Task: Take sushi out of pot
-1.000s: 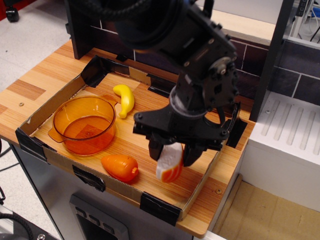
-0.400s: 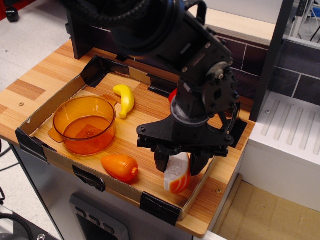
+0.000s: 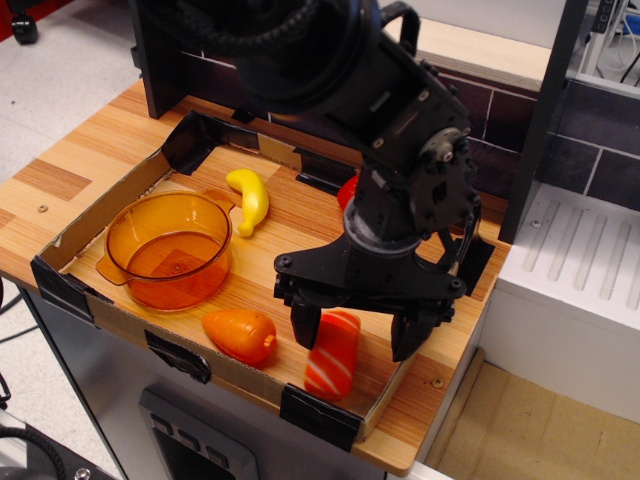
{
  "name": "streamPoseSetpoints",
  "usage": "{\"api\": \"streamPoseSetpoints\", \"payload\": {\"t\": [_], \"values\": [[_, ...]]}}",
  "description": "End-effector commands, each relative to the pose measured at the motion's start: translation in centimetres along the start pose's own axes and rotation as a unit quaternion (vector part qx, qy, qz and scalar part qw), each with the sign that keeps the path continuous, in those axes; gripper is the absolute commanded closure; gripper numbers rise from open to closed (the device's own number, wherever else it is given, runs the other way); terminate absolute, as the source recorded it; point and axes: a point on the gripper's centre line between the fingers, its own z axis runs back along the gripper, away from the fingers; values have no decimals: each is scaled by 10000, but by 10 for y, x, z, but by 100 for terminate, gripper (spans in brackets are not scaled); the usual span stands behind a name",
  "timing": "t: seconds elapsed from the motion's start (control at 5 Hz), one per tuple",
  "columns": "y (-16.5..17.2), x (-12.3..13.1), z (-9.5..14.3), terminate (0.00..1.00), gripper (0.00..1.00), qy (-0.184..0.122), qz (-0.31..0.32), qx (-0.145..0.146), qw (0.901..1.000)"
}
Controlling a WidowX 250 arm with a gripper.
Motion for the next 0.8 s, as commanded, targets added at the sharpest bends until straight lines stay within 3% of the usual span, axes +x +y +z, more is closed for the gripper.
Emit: {"api": "streamPoseSetpoints", "payload": {"t": [0.0, 0.4, 0.6], "values": [[13, -6, 30, 0, 0, -138, 207, -366, 9990], [29, 5, 90, 0, 0, -61, 561, -673, 9961], [43, 8, 109, 100, 0, -37, 661, -738, 9951]]}}
